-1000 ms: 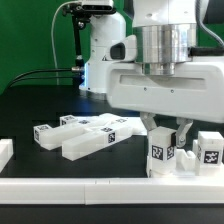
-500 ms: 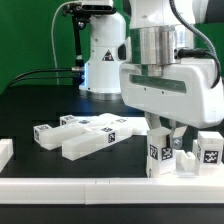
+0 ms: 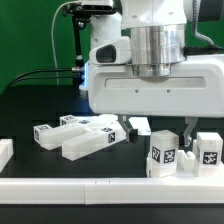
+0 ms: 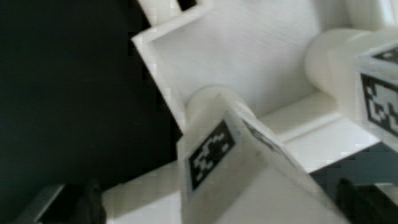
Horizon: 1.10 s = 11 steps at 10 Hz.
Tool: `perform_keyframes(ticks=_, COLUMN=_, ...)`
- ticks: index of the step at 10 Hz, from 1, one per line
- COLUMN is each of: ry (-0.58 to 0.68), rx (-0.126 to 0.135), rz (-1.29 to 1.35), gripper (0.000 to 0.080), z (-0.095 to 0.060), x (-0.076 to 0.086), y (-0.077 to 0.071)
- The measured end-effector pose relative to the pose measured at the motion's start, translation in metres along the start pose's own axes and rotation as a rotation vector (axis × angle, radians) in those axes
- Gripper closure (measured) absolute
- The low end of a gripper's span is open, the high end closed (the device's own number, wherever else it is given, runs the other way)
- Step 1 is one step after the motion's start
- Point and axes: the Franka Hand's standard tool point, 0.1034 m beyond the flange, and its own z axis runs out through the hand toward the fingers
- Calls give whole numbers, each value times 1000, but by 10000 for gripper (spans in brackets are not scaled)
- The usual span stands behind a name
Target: Assemble chair
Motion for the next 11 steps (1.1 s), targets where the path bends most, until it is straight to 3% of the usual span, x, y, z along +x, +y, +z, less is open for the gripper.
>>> perform_keyframes(ticks=1, ry=0, rx=0, rz=-70, gripper=153, z=0, x=0, y=0)
perform_keyframes(ticks=3, ry=3, rx=-37, rz=-364, gripper=151, z=0, x=-4, y=-11)
perform_keyframes(ticks=4, ry=5, rx=-39, rz=-506, gripper=151, z=1, x=-5, y=-14)
perform_keyframes(ticks=5, ry=5, rx=-39, rz=-479, gripper=151, z=1, x=-4, y=-12)
perform_keyframes(ticks=7, ry=5, rx=-40, rz=-454, gripper=412, z=1, x=-4, y=-12)
perform_keyframes(ticks=8, ry=7, rx=-40, rz=-385, gripper=412, z=1, x=-4, y=-11)
perform_keyframes(ticks=9, ry=8, rx=-39, rz=-317, gripper=515, z=1, x=-4, y=-11)
perform_keyframes(ticks=11, ry=13, rx=-41, rz=-117, gripper=515, z=1, x=-4, y=-12)
